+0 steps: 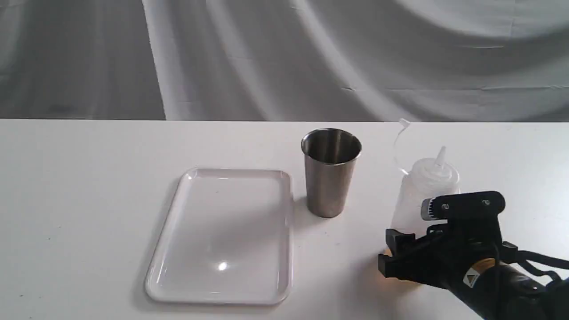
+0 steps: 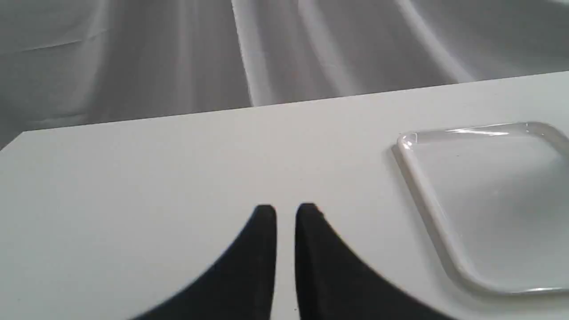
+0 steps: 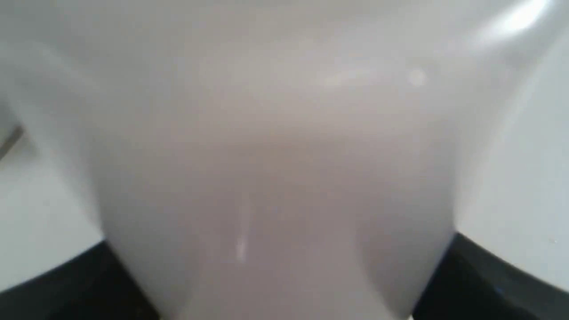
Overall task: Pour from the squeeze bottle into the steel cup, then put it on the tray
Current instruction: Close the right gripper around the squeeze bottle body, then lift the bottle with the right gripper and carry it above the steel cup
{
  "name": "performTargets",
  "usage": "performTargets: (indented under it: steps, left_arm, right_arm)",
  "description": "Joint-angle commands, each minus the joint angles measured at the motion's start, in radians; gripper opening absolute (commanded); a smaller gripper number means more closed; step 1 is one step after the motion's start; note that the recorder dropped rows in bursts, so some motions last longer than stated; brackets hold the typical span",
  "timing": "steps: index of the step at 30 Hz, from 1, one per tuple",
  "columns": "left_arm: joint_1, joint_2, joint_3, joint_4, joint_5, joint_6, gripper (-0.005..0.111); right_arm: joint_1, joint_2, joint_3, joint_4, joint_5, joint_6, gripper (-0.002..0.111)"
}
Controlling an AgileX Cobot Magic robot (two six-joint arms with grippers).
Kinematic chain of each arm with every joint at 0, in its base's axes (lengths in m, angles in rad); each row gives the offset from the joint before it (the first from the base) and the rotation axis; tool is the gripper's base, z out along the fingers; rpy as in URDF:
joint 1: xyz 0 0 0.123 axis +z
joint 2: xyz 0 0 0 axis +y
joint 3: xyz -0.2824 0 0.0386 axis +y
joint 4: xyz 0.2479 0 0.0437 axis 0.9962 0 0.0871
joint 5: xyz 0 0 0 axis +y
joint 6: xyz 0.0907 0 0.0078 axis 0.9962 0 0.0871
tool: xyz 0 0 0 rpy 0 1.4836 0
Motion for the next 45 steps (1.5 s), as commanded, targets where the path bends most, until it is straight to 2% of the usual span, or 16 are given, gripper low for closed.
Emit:
performTargets:
  steps: [1,11,19,21,24,27,31,39,45]
  left_arm:
    - [-0.001,-0.005,0.004,0.002,-0.007,-0.002,0.008]
    - [-0.001,-0.005,0.004,0.002,-0.007,-0.002,0.008]
    - [-0.001,-0.005,0.004,0.002,-0.007,-0.002,0.008]
    - [-0.001,-0.005,0.004,0.002,-0.007,-0.002,0.008]
    - [-0.001,-0.005,0.004,0.002,-0.007,-0.002,0.008]
    - [-0.001,-0.005,0.004,0.002,-0.007,-0.002,0.008]
    - [-0.001,-0.005,0.004,0.002,-0.007,-0.002,0.008]
    - [-0.001,-0.005,0.004,0.002,-0.007,-0.002,0.008]
    - [-0.001,-0.005,0.004,0.002,-0.007,-0.002,0.008]
  right_arm:
    - [0.000,0.000,-0.004,0.002,-0.020,-0.003,0.042]
    - [0.000,-0.100,-0.004,-0.002,0.027,-0.003,0.017]
    - [0.000,-0.292,-0.014,0.056,0.133,-0.047,0.016]
    - [-0.009,-0.325,-0.050,0.052,0.231,-0.085,0.016]
    - [-0.012,-0.368,-0.156,-0.002,0.468,-0.132,0.016]
    - [-0.012,-0.390,-0.268,-0.126,0.661,-0.135,0.016]
    - [-0.012,-0.400,-0.404,-0.194,0.853,-0.135,0.016]
    - [-0.012,-0.400,-0.614,-0.351,1.089,-0.063,0.016]
    - [-0.017,-0.398,-0.707,-0.521,1.177,0.051,0.016]
